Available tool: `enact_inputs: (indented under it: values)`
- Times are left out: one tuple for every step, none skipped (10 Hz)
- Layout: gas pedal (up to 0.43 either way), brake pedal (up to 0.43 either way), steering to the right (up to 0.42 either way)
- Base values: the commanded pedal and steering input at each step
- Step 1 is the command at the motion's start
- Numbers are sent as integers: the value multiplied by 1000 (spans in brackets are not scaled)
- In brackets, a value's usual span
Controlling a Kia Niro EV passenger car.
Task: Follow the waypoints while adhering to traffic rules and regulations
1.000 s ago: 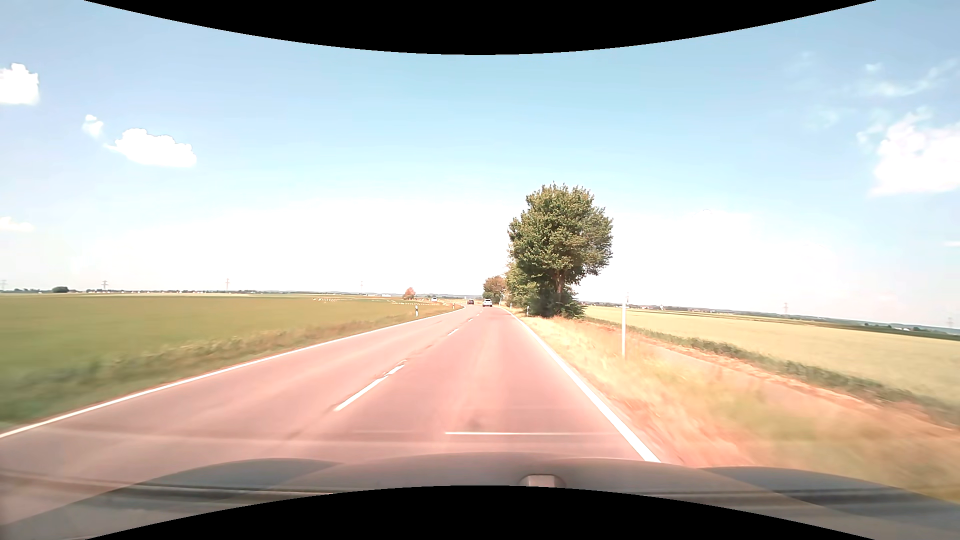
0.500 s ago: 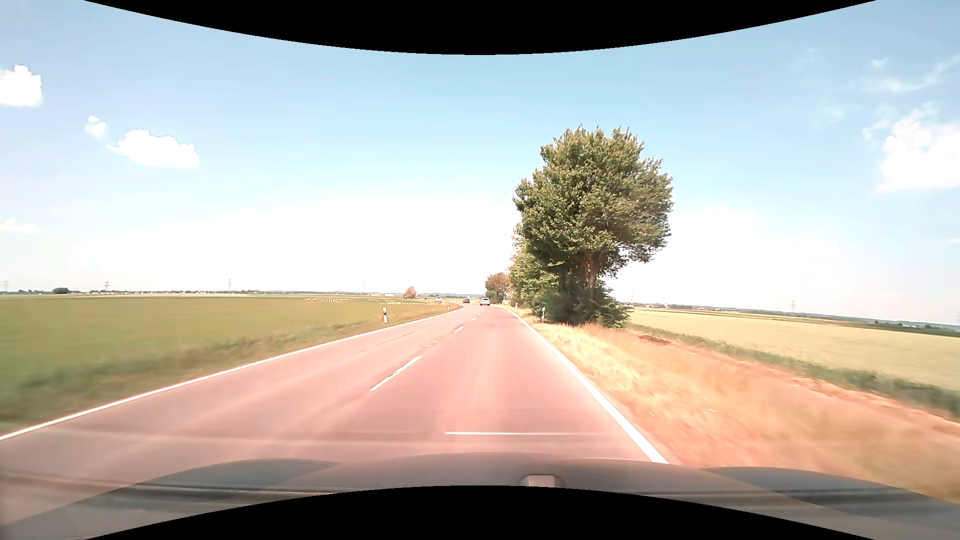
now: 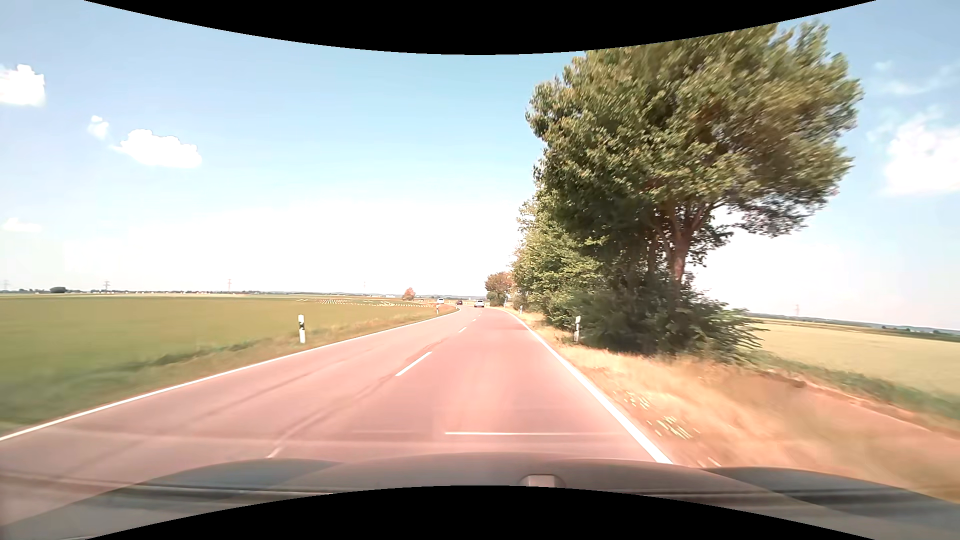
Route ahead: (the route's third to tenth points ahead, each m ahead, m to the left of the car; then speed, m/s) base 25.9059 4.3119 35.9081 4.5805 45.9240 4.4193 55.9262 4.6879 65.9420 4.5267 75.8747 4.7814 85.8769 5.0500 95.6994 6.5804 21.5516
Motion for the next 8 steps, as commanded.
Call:
enact_inputs:
  values:
    - [209,0,-1]
    - [209,0,-1]
    - [209,0,-2]
    - [220,0,-3]
    - [220,0,-3]
    - [220,0,-3]
    - [220,0,-2]
    - [220,0,-2]
